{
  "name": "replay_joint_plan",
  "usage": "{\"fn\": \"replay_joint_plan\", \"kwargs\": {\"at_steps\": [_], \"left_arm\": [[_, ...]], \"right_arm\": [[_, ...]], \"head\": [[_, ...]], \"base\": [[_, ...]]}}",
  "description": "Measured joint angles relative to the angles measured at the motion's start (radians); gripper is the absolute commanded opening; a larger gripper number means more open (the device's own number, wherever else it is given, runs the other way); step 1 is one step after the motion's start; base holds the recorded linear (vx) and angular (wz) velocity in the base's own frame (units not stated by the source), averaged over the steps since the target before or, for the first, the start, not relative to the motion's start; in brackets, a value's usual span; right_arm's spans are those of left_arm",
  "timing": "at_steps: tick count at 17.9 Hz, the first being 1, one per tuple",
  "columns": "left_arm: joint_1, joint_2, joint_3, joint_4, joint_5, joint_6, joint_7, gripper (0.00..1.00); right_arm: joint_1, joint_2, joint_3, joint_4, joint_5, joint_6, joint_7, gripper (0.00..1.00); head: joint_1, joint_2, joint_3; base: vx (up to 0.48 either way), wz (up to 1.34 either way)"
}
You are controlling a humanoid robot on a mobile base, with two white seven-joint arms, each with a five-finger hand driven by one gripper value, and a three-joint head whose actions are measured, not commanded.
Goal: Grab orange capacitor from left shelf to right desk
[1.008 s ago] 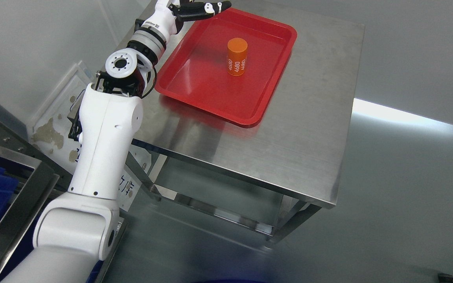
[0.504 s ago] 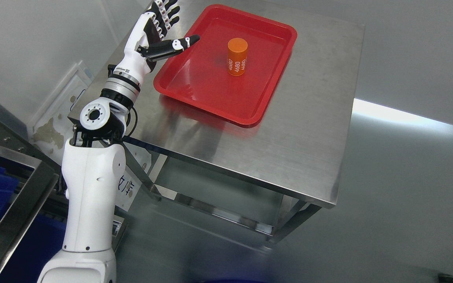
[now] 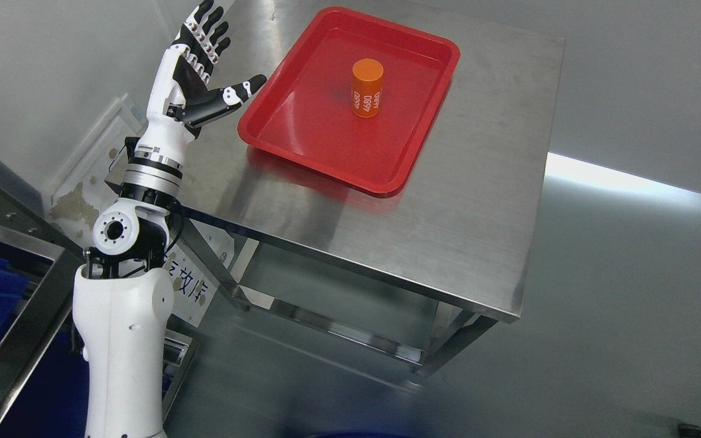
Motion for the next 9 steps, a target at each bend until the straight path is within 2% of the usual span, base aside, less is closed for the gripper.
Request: {"fn": "replay_joint_plan", "kwargs": {"at_steps": [3, 7, 9], "left_arm": [[0.026, 0.000, 0.008, -0.026, 0.000, -0.016, 0.052, 1.00], [0.059, 0.000, -0.014, -0.051, 0.000, -0.062, 0.219, 1.00], [0.081, 0.000, -0.029, -0.063, 0.000, -0.090, 0.262, 1.00]], "right_arm": [[0.000, 0.000, 0.000, 0.000, 0.000, 0.000, 0.000, 1.00], [0.000, 0.000, 0.000, 0.000, 0.000, 0.000, 0.000, 1.00], [0.000, 0.000, 0.000, 0.000, 0.000, 0.000, 0.000, 1.00]], "head": [[0.0000, 0.000, 0.000], [0.0000, 0.000, 0.000], [0.0000, 0.000, 0.000]], "base": [[0.000, 0.00], [0.000, 0.00], [0.000, 0.00]]}}
